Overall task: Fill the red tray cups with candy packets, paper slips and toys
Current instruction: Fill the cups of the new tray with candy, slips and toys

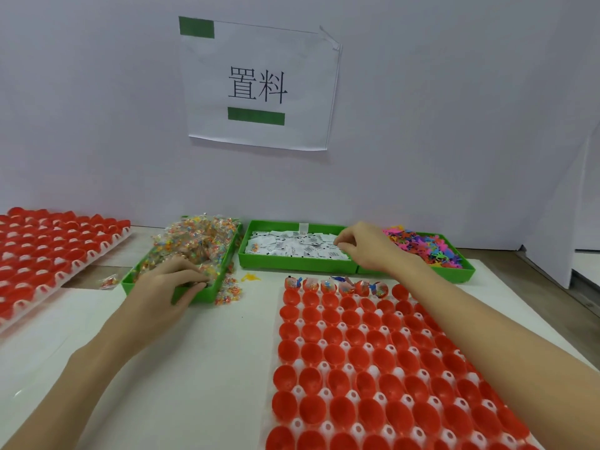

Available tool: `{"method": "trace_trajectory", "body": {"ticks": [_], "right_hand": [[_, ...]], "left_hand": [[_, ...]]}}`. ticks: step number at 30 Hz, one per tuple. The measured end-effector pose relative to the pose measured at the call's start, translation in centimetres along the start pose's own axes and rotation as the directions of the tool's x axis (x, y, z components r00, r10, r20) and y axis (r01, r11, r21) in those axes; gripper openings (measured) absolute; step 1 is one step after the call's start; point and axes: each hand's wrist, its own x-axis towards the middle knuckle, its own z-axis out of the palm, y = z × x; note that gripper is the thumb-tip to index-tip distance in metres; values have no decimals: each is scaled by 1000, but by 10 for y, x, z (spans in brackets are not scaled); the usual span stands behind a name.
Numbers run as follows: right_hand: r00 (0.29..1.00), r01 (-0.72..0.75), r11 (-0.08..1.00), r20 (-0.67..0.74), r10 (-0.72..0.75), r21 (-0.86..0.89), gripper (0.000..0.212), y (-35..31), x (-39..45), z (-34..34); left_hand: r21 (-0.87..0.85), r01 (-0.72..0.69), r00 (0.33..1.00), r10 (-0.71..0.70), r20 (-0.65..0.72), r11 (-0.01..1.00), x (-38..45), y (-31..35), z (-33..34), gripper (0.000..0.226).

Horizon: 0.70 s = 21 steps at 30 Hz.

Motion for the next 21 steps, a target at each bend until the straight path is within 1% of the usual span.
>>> {"method": "trace_trajectory", "body": {"ticks": [3,5,7,9,12,16,18,20,21], "right_hand": [[996,-57,994,56,62,-91,27,-2,16,10],[991,-82,981,89,99,-178,35,-3,23,16],[991,-84,971,81,104,-223,34,-4,28,20],[994,-71,966,69,91,-250,29,-7,32,21],[994,-68,963,63,87,-261,20,-9,34,20],[997,-66,979,31,73,-191,23,-8,32,20],[997,-80,983,9,83,-164,28,-8,26,19],[993,-116,989,-27,114,-91,29,-9,18,15],[990,-132,991,-41,132,-16,27,-10,13,12]], "left_hand": [[18,-50,998,51,-24,999,-2,-7,-3,23],[3,-36,998,36,-58,999,-4,-11,-6,21],[-26,-20,995,17,-95,999,-6,-14,-7,18],[-17,-8,992,6,-125,1000,-8,-15,-8,17],[40,-8,986,15,-167,999,-8,-12,-8,15],[109,32,967,-3,-256,994,-7,-2,-12,14],[46,99,949,-80,-304,994,-7,5,-12,15],[-150,198,916,-237,-324,969,-4,16,-11,15],[-285,242,894,-327,-305,928,-2,23,-11,14]]}}
